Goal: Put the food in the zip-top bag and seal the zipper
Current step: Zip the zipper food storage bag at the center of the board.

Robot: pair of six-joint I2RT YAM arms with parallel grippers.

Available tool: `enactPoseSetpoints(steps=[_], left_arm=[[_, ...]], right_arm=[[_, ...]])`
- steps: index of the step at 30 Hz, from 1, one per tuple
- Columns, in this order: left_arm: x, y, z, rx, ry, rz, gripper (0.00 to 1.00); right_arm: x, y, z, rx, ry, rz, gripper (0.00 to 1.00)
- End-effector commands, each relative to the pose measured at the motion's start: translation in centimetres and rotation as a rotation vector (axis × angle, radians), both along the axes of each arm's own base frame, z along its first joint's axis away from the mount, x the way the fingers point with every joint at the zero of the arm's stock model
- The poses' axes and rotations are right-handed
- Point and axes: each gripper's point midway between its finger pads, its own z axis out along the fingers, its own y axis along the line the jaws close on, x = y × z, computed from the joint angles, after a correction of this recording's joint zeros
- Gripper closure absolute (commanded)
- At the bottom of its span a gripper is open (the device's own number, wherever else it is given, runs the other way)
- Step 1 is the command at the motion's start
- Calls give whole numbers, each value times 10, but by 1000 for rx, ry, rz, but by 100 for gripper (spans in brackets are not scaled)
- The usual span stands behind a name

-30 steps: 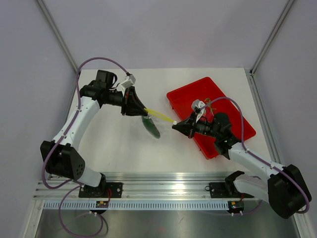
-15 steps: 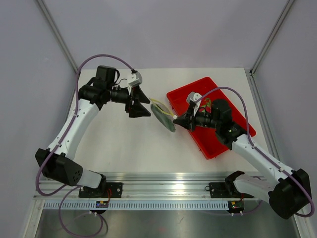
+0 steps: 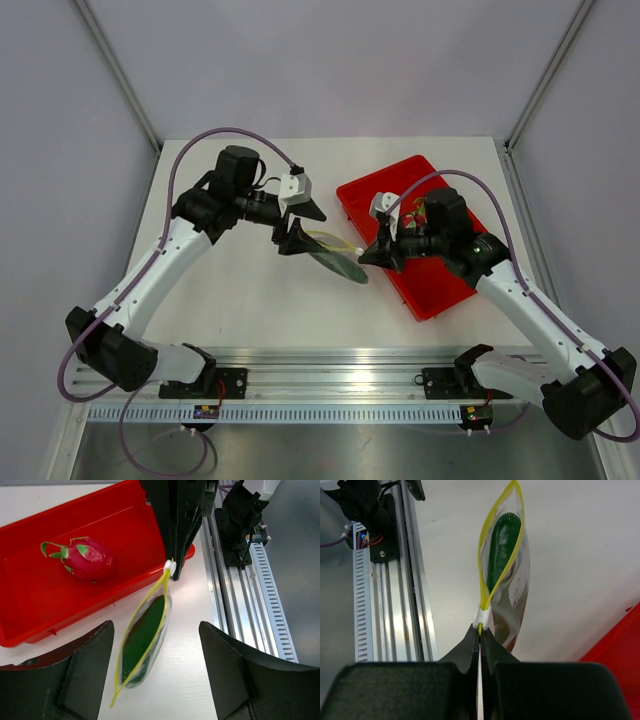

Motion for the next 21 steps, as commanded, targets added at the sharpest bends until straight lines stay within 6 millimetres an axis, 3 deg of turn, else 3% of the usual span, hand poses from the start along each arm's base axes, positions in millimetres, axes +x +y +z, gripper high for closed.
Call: enactPoseSetpoints(steps=[1, 8, 16, 21], left_arm=[[4, -14, 34, -66, -140, -30, 28], [-10, -51, 20, -4, -104, -168, 33], [-28, -61, 4, 8, 11, -264, 41], [-33, -64, 3, -26, 28, -278, 44]], right_arm=[[-12, 3, 15, 4, -31, 69, 100], [-15, 11, 19, 8, -43, 100, 100], [-16, 14, 23, 5, -57, 96, 100], [-15, 16, 25, 12, -66, 97, 100]])
